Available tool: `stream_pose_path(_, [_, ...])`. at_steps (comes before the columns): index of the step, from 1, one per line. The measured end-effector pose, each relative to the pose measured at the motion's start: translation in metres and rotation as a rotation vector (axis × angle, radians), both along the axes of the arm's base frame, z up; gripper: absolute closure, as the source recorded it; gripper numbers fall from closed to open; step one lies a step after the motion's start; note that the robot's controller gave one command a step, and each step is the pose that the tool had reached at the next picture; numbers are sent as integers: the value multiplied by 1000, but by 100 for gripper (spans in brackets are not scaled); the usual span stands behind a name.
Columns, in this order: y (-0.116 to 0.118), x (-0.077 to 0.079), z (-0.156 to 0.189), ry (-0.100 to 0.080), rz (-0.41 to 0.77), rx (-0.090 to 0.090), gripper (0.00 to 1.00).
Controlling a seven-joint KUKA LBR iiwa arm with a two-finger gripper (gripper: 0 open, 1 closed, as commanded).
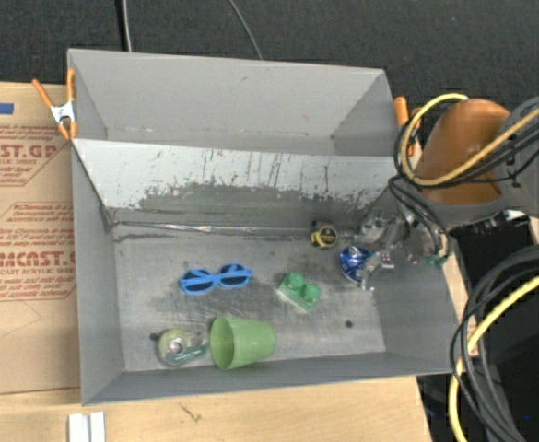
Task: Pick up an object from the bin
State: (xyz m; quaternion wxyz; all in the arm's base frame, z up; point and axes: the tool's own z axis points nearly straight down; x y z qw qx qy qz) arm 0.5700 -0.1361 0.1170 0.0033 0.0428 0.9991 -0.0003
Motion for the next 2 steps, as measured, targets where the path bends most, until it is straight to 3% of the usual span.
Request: stream_pose_path(2, [0, 2, 26, 2, 0, 0, 100])
